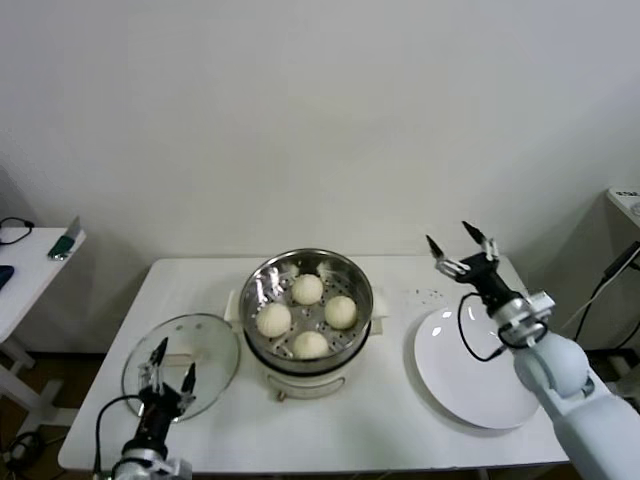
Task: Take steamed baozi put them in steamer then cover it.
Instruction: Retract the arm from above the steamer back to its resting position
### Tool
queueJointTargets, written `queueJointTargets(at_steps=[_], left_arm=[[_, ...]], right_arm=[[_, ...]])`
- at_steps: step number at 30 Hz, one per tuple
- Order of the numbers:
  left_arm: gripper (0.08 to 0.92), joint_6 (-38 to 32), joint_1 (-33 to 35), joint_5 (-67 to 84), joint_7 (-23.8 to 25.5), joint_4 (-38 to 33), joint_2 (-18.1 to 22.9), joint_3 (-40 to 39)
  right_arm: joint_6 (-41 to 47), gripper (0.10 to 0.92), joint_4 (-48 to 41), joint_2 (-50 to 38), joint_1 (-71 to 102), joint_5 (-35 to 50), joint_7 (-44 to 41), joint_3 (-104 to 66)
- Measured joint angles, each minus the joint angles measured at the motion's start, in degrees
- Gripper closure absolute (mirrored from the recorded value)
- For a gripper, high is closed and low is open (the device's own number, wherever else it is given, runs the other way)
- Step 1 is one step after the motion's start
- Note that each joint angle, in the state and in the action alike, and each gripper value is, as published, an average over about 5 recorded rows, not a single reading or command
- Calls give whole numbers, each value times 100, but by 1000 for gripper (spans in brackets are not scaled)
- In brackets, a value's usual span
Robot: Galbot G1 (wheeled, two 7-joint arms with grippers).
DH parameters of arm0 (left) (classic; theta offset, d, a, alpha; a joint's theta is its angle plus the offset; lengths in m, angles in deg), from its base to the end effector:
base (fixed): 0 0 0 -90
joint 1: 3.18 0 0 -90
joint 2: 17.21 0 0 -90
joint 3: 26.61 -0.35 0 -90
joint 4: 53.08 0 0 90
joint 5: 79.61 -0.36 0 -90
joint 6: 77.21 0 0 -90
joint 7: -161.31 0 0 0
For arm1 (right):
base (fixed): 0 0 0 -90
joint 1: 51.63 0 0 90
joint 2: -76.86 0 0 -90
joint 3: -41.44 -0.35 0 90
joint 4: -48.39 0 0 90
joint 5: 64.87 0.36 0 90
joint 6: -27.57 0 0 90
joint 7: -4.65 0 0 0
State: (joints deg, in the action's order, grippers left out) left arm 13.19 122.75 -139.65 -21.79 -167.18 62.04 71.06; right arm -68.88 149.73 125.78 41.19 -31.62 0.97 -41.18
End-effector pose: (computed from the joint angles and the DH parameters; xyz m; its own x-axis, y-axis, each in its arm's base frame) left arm 0.1515 0.0810 -0.3460 -0.9882 -0.0659 0.1384 0.1138 0.2892 0.9505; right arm 0.3378 -0.1493 -0.2572 -0.9472 -0.2971 -0.1210 -0.2819 0.9509 -0.1280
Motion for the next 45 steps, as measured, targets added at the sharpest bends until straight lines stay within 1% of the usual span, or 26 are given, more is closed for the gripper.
queueJointTargets(at_steps=[8, 16, 22, 30, 42, 45], left_arm=[[177, 303, -403, -1564, -94, 695, -55, -82], [177, 515, -907, -2235, -342, 1530, -175, -132], [177, 581, -1272, -2319, -533, 1998, -274, -201], [177, 626, -1693, -2225, -665, 2449, -376, -292], [177, 648, -2161, -1938, -836, 2960, -482, -418], [213, 614, -2223, -1860, -841, 3017, -501, -452]], right_arm=[[-49, 203, 265, 470, 1104, -201, 9, -988], [-87, 203, 409, 801, 1778, -394, -88, -1502], [-89, 203, 435, 952, 2026, -527, -124, -1697], [-107, 203, 443, 1100, 2189, -720, -152, -1810], [-148, 203, 397, 1226, 2304, -987, -215, -1882], [-162, 203, 372, 1252, 2315, -1044, -229, -1889]])
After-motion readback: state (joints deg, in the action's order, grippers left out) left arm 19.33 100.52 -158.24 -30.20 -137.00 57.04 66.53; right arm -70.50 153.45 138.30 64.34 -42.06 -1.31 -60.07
